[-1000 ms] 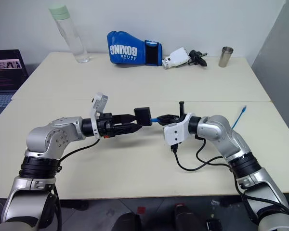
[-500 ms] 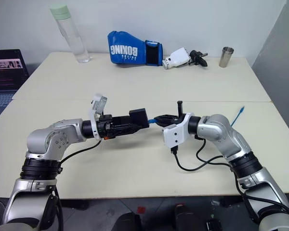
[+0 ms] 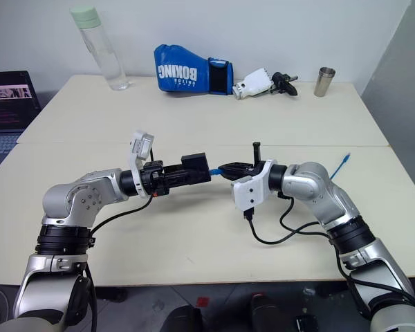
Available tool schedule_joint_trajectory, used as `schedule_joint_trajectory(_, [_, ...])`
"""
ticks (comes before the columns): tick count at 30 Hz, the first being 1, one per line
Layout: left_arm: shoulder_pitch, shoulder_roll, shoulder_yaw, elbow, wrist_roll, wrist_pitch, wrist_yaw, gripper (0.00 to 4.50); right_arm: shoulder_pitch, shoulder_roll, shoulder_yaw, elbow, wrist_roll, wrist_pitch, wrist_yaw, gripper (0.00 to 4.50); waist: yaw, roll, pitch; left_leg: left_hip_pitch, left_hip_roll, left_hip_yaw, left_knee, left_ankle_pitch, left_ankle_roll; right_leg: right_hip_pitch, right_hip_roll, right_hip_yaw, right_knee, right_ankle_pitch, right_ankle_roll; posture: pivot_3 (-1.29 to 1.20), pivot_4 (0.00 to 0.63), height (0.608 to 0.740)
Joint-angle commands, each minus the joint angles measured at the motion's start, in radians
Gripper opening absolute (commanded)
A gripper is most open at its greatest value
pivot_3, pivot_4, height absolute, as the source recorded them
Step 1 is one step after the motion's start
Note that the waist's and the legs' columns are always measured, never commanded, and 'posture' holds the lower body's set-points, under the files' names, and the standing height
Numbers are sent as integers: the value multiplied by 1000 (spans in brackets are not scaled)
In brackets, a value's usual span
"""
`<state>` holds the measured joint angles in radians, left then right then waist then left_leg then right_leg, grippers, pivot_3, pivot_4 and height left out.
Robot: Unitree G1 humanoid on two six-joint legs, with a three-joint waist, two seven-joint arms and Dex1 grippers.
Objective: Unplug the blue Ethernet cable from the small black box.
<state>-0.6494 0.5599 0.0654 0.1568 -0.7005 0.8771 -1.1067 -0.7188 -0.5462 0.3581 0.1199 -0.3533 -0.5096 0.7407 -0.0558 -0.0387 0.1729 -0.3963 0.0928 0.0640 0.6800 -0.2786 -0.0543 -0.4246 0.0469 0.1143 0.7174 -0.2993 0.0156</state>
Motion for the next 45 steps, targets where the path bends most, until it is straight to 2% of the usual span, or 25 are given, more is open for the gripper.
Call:
schedule_joint_trajectory(1, [-26, 8, 11, -20, -20, 8, -18, 1453, -19, -7, -17, -36, 19, -18, 0, 38, 0, 0, 0, 0, 0, 0, 0, 0, 0, 0, 0, 0, 0, 0, 0, 0, 150, 740])
schedule_joint_trajectory(4, [-28, 7, 12, -22, -20, 15, -22, 789, -19, -6, -15, -40, 15, -16, -1, 37, 0, 0, 0, 0, 0, -1, 0, 0, 0, 0, 0, 0, 0, 0, 0, 0, 150, 740])
schedule_joint_trajectory(7, [-31, 9, 12, -23, -22, 20, -26, 780, -18, -7, -13, -46, 12, -12, 2, 37, 0, 0, 0, 0, 0, -1, 0, 0, 0, 0, 0, 0, 0, 0, 0, 0, 150, 740])
schedule_joint_trajectory(9, [-38, 11, 10, -14, -17, 17, -30, 780, -15, -8, -17, -48, 23, 1, 9, 737, 0, 0, 0, 0, 0, -1, 0, 0, 0, 0, 0, 0, 0, 0, 0, 0, 150, 740])
schedule_joint_trajectory(10, [-42, 12, 10, -10, -13, 14, -31, 780, -14, -11, -18, -50, 27, 7, 16, 837, 0, 0, 0, 0, 0, -1, 0, 0, 0, 0, 0, 0, 0, 0, 0, 0, 150, 740])
schedule_joint_trajectory(14, [-57, 27, -14, 12, 24, -23, -51, 780, -5, -37, -21, -70, 42, 7, 51, 1904, 0, 0, 0, 0, 0, -2, 0, 0, 0, 0, 0, -1, 0, 0, 0, 0, 150, 740])
schedule_joint_trajectory(17, [-68, 54, -64, 24, 79, -82, -103, 780, 28, -77, -35, -140, 155, 74, 147, 2552, 1, 0, 0, 0, -1, -2, 0, 0, 0, 0, 0, -1, 0, 0, 0, 0, 150, 740])
schedule_joint_trajectory(18, [-74, 61, -79, 30, 94, -100, -122, 780, 41, -93, -40, -169, 205, 121, 189, 2626, 2, 0, 0, 0, -1, -2, 0, 0, 0, 1, 0, -1, -1, 0, 0, 0, 150, 740])
schedule_joint_trajectory(21, [-100, 89, -144, 58, 171, -204, -198, 780, 76, -127, -73, -273, 368, 369, 289, 2626, 5, 0, 0, -1, -1, -3, 0, 0, 0, 1, 0, -3, -1, 0, 0, 0, 150, 740])
schedule_joint_trajectory(24, [-134, 103, -187, 66, 219, -289, -269, 780, 77, -121, -118, -375, 549, 749, 306, 2626, 10, 0, 0, 0, -1, -3, 0, 0, 0, 2, 0, -3, 0, 0, -1, 0, 150, 740])
schedule_joint_trajectory(27, [-156, 109, -206, 58, 238, -333, -327, 780, 47, -92, -150, -448, 693, 1071, 270, 2626, 11, 0, 0, 0, 0, -2, 0, 0, 0, 2, 0, -5, 0, -1, -2, 0, 150, 740])
schedule_joint_trajectory(31, [-174, 106, -212, 42, 238, -337, -364, 780, -9, -35, -168, -490, 815, 1359, 207, 2626, 9, 0, 0, -2, 0, -4, 0, 0, 1, 1, 1, -8, 0, -2, -4, 0, 150, 740])
schedule_joint_trajectory(35, [-166, 104, -217, 21, 247, -342, -376, 780, -58, 8, -173, -470, 872, 1484, 172, 2626, 13, 1, 0, -4, 1, -7, 0, -2, 3, 1, 1, -14, 0, -3, -6, 0, 150, 740])
schedule_joint_trajectory(45, [-159, 113, -203, 14, 253, -344, -379, 780, -119, 25, -108, -393, 867, 1489, 197, 2626, 18, 1, 0, -5, 1, -8, 0, -2, 4, 1, 1, -15, 0, -4, -7, 0, 150, 740])
